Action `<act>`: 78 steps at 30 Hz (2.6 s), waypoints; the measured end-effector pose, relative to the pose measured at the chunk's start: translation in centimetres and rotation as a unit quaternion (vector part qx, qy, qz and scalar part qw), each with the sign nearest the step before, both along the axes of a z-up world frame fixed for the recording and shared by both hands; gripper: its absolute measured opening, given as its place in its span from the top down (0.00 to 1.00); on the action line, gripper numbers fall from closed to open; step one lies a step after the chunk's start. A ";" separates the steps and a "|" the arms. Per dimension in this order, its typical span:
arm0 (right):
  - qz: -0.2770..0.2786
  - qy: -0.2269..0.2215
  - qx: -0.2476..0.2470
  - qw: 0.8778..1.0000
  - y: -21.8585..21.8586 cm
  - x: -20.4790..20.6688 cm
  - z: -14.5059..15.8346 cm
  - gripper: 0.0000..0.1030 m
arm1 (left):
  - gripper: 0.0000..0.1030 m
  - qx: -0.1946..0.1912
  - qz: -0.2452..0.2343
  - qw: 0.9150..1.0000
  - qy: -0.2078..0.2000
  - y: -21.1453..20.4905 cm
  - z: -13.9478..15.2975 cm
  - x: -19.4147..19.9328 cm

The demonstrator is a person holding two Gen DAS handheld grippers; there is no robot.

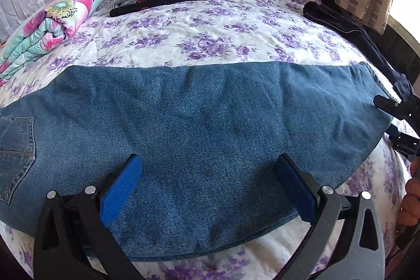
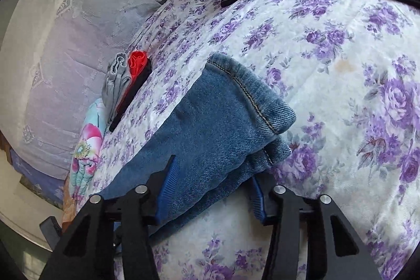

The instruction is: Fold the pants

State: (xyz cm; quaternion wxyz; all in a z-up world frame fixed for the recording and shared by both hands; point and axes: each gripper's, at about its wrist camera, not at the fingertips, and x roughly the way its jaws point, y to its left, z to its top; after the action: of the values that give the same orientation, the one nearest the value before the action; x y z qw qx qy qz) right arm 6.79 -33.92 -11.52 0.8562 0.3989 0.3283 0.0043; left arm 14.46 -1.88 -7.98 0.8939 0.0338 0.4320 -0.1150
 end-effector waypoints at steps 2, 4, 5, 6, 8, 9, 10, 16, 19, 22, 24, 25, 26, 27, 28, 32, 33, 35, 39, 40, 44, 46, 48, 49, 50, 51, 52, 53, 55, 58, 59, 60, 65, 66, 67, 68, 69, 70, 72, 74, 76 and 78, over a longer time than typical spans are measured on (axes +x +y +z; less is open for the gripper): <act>0.007 -0.014 0.029 0.999 -0.3 -0.1 -0.3 0.54 | 0.04 0.000 0.000 1.000 -0.002 0.0 0.0 0.0; 0.008 -0.017 0.043 0.999 -0.4 -0.2 -0.5 0.55 | 0.04 -0.001 -0.001 1.000 -0.004 0.1 0.0 -0.1; 0.006 -0.018 0.052 0.998 -0.5 -0.2 -0.7 0.55 | 0.04 -0.001 -0.001 1.000 -0.005 0.1 0.0 -0.1; 0.005 -0.021 0.058 0.998 -0.6 -0.1 -0.8 0.56 | 0.04 -0.001 -0.001 1.000 -0.006 0.0 -0.1 -0.1; 0.000 -0.022 0.062 0.998 -0.7 -0.1 -1.0 0.62 | 0.04 -0.002 -0.001 1.000 -0.007 0.0 -0.1 -0.2; -0.003 -0.019 0.059 0.998 -0.7 -0.1 -1.1 0.71 | 0.04 -0.003 -0.001 1.000 -0.007 0.1 -0.1 -0.2; -0.005 -0.018 0.059 0.998 -0.7 0.0 -1.3 0.76 | 0.04 -0.003 -0.001 1.000 -0.007 0.1 -0.1 -0.2; -0.021 -0.013 0.042 0.999 -0.2 -0.1 -1.1 0.76 | 0.04 -0.002 -0.001 1.000 -0.007 0.1 -0.1 -0.2; -0.027 -0.012 0.057 0.998 -0.5 0.0 -1.3 0.78 | 0.04 -0.004 -0.001 1.000 -0.007 0.1 -0.1 -0.2; -0.027 -0.007 0.021 0.999 0.1 0.1 -0.5 0.83 | 0.04 -0.014 -0.004 1.000 -0.003 0.3 0.2 -0.2; -0.024 -0.009 -0.039 0.999 1.2 0.2 1.1 0.85 | 0.04 -0.040 -0.003 0.999 0.008 1.6 1.3 -0.2; -0.023 -0.013 -0.075 0.997 1.9 0.1 2.1 0.85 | 0.04 -0.063 0.003 0.998 0.002 2.9 2.2 -0.3; -0.020 -0.020 -0.132 0.991 3.2 0.1 3.7 0.85 | 0.04 -0.083 0.009 0.996 -0.010 4.1 3.0 -0.5; -0.016 -0.029 -0.179 0.983 4.5 0.1 5.0 0.86 | 0.04 -0.100 0.028 0.994 -0.027 6.1 4.0 -0.8; -0.011 -0.040 -0.233 0.972 6.0 0.0 6.3 0.86 | 0.04 -0.109 0.047 0.992 -0.040 7.9 4.8 -1.1; 0.032 -0.099 -0.450 0.887 15.1 -0.5 10.5 0.86 | 0.04 -0.126 0.122 0.983 -0.057 15.0 5.7 -1.7; 0.047 -0.112 -0.497 0.859 17.5 -0.6 10.9 0.86 | 0.04 -0.129 0.140 0.980 -0.056 16.4 5.5 -1.8; 0.083 -0.133 -0.595 0.789 22.6 -0.8 10.7 0.86 | 0.04 -0.137 0.172 0.974 -0.053 18.9 4.9 -2.1; 0.192 -0.164 -0.770 0.586 31.4 -2.3 5.6 0.86 | 0.04 -0.180 0.169 0.967 -0.060 21.5 3.8 -2.8; 0.219 -0.163 -0.794 0.544 32.6 -2.5 4.2 0.86 | 0.04 -0.177 0.165 0.968 -0.066 21.3 3.8 -3.0; 0.350 -0.122 -0.841 0.394 35.3 -3.0 -2.0 0.86 | 0.04 -0.151 0.150 0.973 -0.084 20.3 3.7 -3.3; 0.372 -0.114 -0.846 0.364 35.3 -3.0 -2.9 0.84 | 0.04 -0.157 0.145 0.973 -0.087 20.6 3.6 -3.5; 0.386 -0.110 -0.841 0.364 35.2 -2.9 -2.2 0.80 | 0.04 -0.177 0.143 0.970 -0.086 21.2 3.5 -3.8; 0.392 -0.110 -0.835 0.370 35.1 -2.9 -1.6 0.70 | 0.04 -0.185 0.143 0.968 -0.085 21.5 3.5 -3.9; 0.396 -0.112 -0.828 0.381 34.9 -2.6 -0.6 0.62 | 0.04 -0.192 0.144 0.967 -0.085 21.7 3.4 -3.9; 0.403 -0.113 -0.818 0.396 34.6 -2.6 0.5 0.48 | 0.04 -0.194 0.144 0.967 -0.085 21.7 3.4 -3.9; 0.426 -0.109 -0.786 0.434 34.1 -2.6 2.4 0.36 | 0.04 -0.192 0.144 0.967 -0.086 21.6 3.4 -3.9; 0.451 -0.105 -0.746 0.479 33.6 -2.5 4.3 0.34 | 0.04 -0.187 0.145 0.968 -0.087 21.5 3.4 -3.9; 0.472 -0.106 -0.673 0.559 32.7 -1.9 7.6 0.34 | 0.04 -0.176 0.145 0.970 -0.088 21.1 3.4 -3.9; 0.451 -0.112 -0.548 0.695 30.0 1.0 11.9 0.35 | 0.04 -0.164 0.147 0.971 -0.090 20.8 3.3 -3.9; 0.437 -0.118 -0.506 0.734 29.0 2.3 12.5 0.35 | 0.04 -0.162 0.147 0.972 -0.090 20.8 3.3 -3.9; 0.420 -0.125 -0.465 0.769 27.9 3.5 12.8 0.35 | 0.04 -0.161 0.147 0.972 -0.091 20.8 3.3 -3.9; 0.372 -0.042 -0.432 0.821 26.6 9.2 6.2 0.37 | 0.04 -0.166 0.147 0.971 -0.090 21.0 3.0 -3.8; 0.378 -0.024 -0.427 0.821 26.9 10.1 4.4 0.37 | 0.04 -0.163 0.147 0.971 -0.089 20.9 3.0 -3.8; 0.372 -0.041 -0.419 0.827 26.7 9.9 4.2 0.37 | 0.04 -0.159 0.147 0.972 -0.089 20.7 3.0 -3.8; 0.376 -0.040 -0.419 0.826 26.7 9.7 4.7 0.37 | 0.04 -0.155 0.147 0.973 -0.089 20.6 3.0 -3.8; 0.375 -0.043 -0.415 0.828 26.4 9.4 5.5 0.38 | 0.04 -0.153 0.147 0.973 -0.089 20.5 3.0 -3.7; 0.368 -0.056 -0.407 0.834 26.0 8.9 6.1 0.37 | 0.04 -0.151 0.148 0.973 -0.090 20.5 3.0 -3.7; 0.348 -0.092 -0.378 0.853 24.2 7.3 8.0 0.37 | 0.04 -0.151 0.148 0.973 -0.089 20.5 2.9 -3.7; 0.332 -0.100 -0.356 0.868 22.3 5.8 8.5 0.35 | 0.04 -0.151 0.148 0.973 -0.090 20.5 3.0 -3.7; 0.329 -0.070 -0.341 0.878 21.2 5.5 6.7 0.34 | 0.04 -0.149 0.148 0.974 -0.090 20.5 2.9 -3.7; 0.330 -0.034 -0.343 0.879 21.1 5.9 4.4 0.34 | 0.04 -0.146 0.148 0.974 -0.089 20.5 2.9 -3.6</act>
State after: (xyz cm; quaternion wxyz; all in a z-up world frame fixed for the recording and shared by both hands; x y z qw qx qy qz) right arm 12.72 -12.83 -7.15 0.8993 -0.0519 0.3920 0.1870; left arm 10.83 18.59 -5.07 0.9312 -0.1514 0.3293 -0.0402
